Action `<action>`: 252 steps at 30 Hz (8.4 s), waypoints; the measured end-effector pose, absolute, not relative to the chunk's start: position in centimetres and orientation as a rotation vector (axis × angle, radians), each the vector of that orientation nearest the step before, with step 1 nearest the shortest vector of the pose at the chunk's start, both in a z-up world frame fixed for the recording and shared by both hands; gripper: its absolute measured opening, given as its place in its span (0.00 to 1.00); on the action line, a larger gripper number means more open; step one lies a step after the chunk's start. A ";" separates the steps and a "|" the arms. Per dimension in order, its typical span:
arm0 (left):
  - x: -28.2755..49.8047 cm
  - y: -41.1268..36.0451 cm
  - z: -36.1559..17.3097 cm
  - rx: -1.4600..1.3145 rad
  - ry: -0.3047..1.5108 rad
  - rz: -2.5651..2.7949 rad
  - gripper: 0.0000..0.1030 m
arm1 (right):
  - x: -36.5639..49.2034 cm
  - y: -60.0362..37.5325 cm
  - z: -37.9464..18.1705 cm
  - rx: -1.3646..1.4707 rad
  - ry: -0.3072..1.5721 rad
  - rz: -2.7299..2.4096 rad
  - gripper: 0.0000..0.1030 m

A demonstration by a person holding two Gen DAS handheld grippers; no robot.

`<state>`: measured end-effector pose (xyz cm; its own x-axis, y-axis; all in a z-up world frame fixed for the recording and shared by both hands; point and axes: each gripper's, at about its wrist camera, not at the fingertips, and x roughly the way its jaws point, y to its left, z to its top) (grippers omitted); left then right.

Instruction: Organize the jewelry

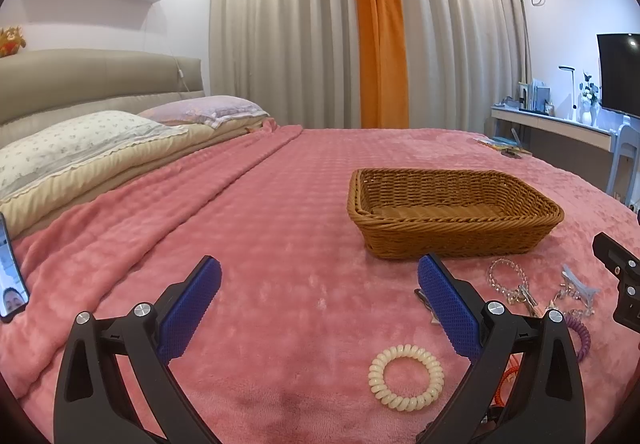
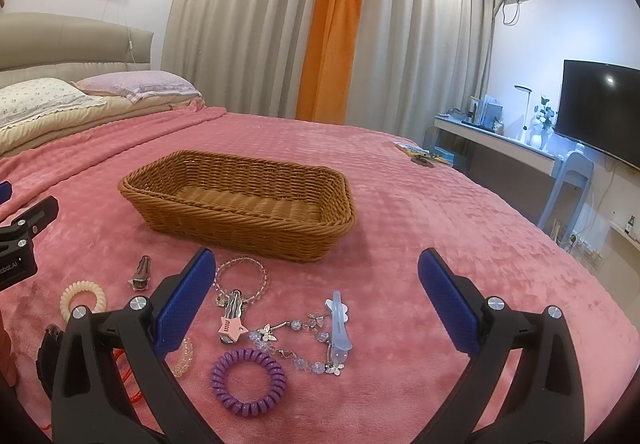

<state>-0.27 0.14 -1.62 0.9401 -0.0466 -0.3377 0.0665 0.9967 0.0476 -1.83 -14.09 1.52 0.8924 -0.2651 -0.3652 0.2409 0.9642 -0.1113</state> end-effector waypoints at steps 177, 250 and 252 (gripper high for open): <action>-4.6 1.2 1.6 -0.099 0.527 -0.446 0.76 | -3.4 -17.4 3.6 0.166 0.600 0.034 0.48; -4.4 1.1 -7.6 -0.135 0.793 -0.433 0.10 | -0.4 -16.7 -4.1 0.318 0.853 0.051 0.10; -4.3 1.1 -7.8 -0.142 0.796 -0.435 0.10 | -0.4 -15.8 -4.0 0.258 0.852 0.022 0.10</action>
